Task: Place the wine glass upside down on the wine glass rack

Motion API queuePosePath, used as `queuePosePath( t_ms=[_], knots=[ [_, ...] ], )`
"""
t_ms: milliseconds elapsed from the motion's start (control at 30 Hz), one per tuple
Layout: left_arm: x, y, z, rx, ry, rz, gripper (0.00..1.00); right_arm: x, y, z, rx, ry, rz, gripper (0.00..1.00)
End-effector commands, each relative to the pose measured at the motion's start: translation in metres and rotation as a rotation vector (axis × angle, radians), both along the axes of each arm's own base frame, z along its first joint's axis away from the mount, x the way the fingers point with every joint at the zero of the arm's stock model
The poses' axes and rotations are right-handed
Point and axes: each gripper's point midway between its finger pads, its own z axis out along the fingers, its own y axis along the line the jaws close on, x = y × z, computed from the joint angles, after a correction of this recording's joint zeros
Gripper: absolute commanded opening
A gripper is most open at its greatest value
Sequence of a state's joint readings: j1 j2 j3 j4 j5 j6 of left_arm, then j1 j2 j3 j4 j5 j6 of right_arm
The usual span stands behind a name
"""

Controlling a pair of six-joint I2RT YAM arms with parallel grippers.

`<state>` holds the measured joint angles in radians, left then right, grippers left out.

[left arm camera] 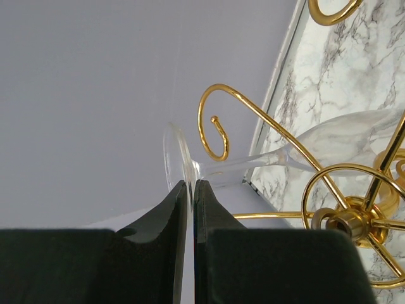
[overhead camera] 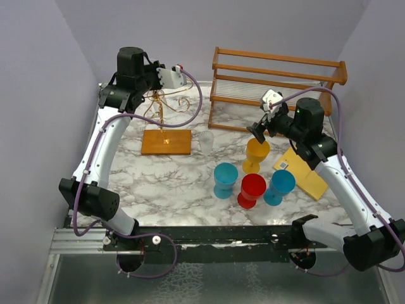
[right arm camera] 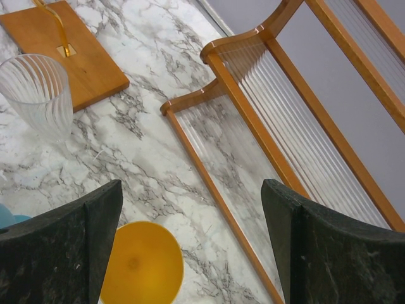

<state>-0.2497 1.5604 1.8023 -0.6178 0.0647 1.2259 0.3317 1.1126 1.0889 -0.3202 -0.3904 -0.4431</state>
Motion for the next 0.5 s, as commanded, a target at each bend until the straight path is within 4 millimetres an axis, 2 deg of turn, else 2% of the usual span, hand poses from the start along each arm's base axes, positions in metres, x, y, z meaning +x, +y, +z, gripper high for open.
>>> queuePosePath(
  t_ms=[0,467],
  knots=[
    [-0.008,-0.015,0.031,-0.025,-0.068,-0.072,0.0,-0.002,0.0,0.011,0.013,-0.049,0.015,0.9],
    [0.003,-0.031,0.035,0.004,-0.116,-0.09,0.0,0.0,0.0,0.008,0.009,-0.045,0.014,0.9]
  ],
)
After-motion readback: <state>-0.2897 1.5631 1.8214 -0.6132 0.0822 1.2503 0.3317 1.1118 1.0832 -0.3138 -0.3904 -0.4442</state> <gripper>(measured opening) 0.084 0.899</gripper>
